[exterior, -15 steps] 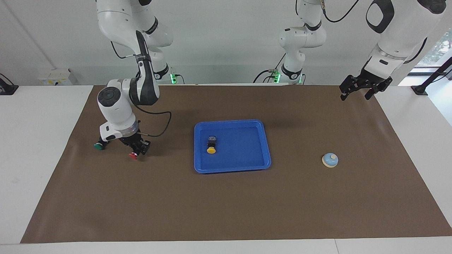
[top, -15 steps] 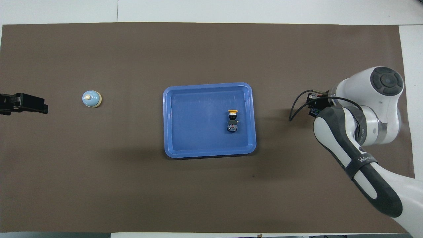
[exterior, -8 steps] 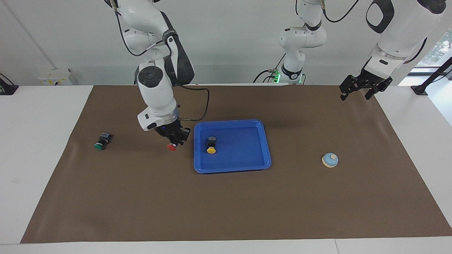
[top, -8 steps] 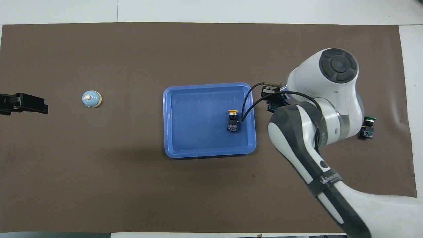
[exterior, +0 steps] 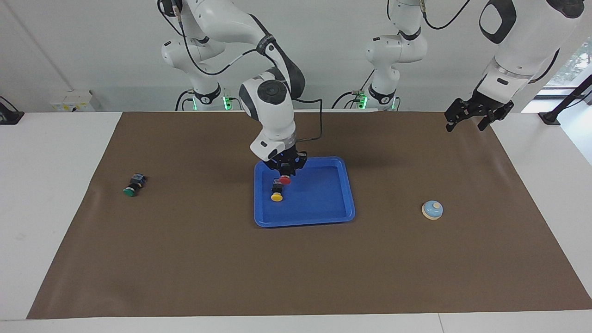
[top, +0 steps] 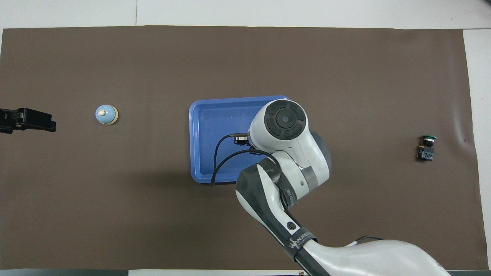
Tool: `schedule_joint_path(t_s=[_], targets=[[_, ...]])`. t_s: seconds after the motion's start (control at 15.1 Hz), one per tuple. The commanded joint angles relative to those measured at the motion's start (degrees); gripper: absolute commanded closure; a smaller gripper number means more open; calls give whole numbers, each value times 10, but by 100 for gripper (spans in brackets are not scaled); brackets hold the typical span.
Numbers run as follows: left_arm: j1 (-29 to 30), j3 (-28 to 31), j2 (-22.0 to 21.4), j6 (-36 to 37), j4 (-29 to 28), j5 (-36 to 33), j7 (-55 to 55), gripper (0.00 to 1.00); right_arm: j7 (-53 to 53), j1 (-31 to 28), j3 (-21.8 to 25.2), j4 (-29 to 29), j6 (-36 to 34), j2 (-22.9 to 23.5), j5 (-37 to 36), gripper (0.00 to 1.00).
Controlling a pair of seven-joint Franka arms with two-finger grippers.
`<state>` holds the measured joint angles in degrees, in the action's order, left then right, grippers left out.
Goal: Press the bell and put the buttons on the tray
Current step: 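Carry the red button into the tray beside the yellow one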
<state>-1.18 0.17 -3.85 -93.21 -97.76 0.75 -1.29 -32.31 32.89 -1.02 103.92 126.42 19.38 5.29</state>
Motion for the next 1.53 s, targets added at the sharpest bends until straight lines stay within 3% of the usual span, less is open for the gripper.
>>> schedule_joint_path(t_s=[0.0, 0.2, 0.73, 0.8, 0.86, 1.0, 1.26, 1.46], targets=[[-1, 2, 1, 7, 4, -5, 0, 0, -6, 15, 2, -24, 16, 44, 7, 100], [-1, 2, 1, 7, 4, -4, 0, 0, -5, 26, 2, -14, 56, 65, 0, 100], [-1, 2, 0, 7, 4, -4, 0, 0, 9, 42, 2, 29, 98, 59, -2, 100], [-1, 2, 1, 7, 4, -4, 0, 0, -5, 42, 2, 29, 98, 58, -2, 57], [-1, 2, 0, 7, 4, -4, 0, 0, -12, 43, 2, 28, 96, 58, -2, 1], [-1, 2, 0, 7, 4, -5, 0, 0, -16, 43, 2, 21, 80, 58, -1, 0], [-1, 2, 1, 7, 4, -4, 0, 0, -64, 34, 6, -38, -18, 54, 0, 0], [-1, 2, 1, 7, 4, -4, 0, 0, -70, -15, 22, -40, -78, -3, 3, 0]])
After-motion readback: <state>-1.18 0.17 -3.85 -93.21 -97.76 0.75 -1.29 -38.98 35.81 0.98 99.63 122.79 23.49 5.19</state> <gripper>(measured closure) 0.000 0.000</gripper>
